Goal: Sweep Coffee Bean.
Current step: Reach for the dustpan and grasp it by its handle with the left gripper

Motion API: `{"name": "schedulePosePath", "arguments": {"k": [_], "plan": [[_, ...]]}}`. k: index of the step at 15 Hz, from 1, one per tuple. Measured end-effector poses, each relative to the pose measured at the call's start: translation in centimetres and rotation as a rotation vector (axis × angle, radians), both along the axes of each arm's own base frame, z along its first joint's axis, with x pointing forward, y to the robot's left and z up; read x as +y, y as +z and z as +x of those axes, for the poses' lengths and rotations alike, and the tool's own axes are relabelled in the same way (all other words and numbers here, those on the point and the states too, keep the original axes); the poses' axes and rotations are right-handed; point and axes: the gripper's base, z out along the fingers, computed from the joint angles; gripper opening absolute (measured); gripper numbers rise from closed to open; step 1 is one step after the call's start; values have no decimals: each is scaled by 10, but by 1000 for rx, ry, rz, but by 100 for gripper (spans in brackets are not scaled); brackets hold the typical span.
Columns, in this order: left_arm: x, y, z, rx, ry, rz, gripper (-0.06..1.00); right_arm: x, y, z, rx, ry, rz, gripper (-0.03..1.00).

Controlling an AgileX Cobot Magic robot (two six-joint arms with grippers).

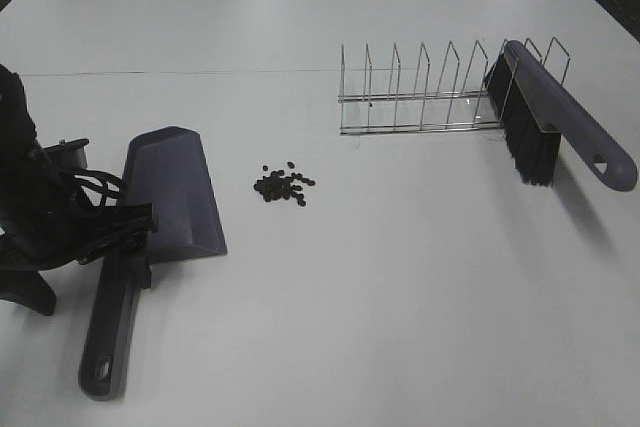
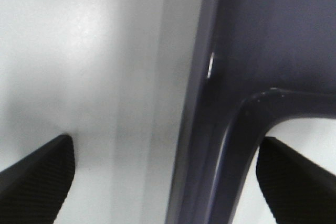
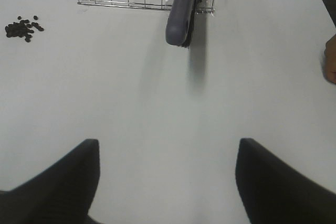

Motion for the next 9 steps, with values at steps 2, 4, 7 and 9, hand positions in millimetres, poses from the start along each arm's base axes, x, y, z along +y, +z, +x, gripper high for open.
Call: {"name": "schedulePosePath", "arguments": {"k": [2, 4, 7, 9], "plan": [[0, -2, 1, 12, -17, 2, 86, 0, 0, 0, 0, 0, 0, 63], [0, -3, 1, 20, -20, 5, 85, 0, 0, 0, 0, 0, 0, 63], [0, -4, 1, 21, -29, 12, 78, 0, 0, 0, 0, 0, 0, 63], [1, -4, 2, 10, -37, 17, 57, 0, 0, 0, 0, 0, 0, 63]]}}
